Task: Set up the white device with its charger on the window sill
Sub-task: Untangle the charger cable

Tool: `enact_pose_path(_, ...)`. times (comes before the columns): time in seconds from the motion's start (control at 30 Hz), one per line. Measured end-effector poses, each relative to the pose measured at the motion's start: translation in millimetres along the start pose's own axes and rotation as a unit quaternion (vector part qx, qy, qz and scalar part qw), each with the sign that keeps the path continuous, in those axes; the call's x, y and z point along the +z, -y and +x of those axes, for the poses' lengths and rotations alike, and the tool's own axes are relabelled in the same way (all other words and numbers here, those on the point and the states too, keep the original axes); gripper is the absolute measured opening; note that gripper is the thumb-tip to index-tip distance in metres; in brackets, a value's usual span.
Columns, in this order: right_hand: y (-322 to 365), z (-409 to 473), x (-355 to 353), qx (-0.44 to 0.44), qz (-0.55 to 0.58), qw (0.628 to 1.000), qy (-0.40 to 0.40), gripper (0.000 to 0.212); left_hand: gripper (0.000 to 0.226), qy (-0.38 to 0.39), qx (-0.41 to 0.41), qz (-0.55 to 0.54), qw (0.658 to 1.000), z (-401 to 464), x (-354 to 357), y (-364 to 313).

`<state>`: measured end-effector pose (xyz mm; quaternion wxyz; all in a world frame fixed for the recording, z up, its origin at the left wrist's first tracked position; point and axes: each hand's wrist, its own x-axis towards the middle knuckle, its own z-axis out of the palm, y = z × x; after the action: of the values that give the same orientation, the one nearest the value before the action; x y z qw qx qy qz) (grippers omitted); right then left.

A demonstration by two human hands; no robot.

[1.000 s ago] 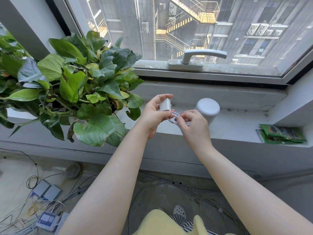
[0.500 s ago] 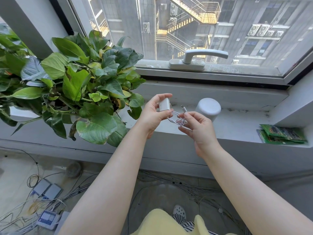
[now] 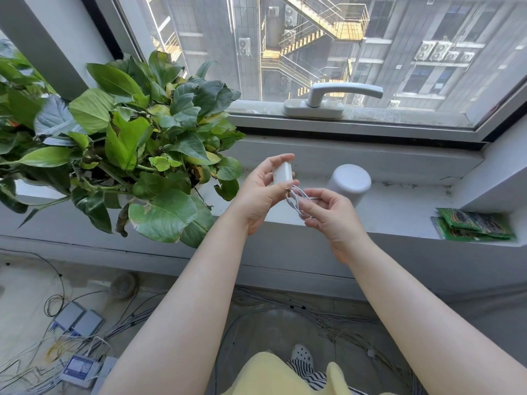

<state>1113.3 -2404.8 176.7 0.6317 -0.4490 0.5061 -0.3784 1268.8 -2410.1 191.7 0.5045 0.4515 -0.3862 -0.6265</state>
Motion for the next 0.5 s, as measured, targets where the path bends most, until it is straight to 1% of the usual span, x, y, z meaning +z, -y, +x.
enact_pose_path(0.07,0.3,0.3,1.0,0.0,-0.036,0.999,0.007,0.013,0.045,0.012,-0.004,-0.006,1.0,-0.6,1.2,-0.3)
enact_pose_path(0.17,2.5,1.3,3.9,0.004,-0.053,0.999,-0.013,0.002,0.037,0.009,-0.007,-0.001,1.0,-0.2,1.4,0.5)
enact_pose_path(0.23,2.3,2.9,5.1,-0.001,-0.067,0.997,-0.037,0.014,0.036,-0.009,0.002,0.037,0.999,0.2,2.1,1.7)
enact_pose_path(0.3,1.5,3.4,4.4,0.005,-0.072,0.996,-0.043,0.019,0.036,-0.046,0.019,0.078,0.996,1.3,2.3,1.9)
enact_pose_path(0.4,-0.2,2.4,1.9,0.03,0.001,0.999,-0.026,0.016,0.035,-0.097,0.039,0.083,0.991,4.2,1.0,1.8)
enact_pose_path(0.5,2.8,0.4,0.6,0.015,0.051,0.998,-0.014,0.015,0.034,-0.133,0.046,0.09,0.986,6.2,1.5,3.0)
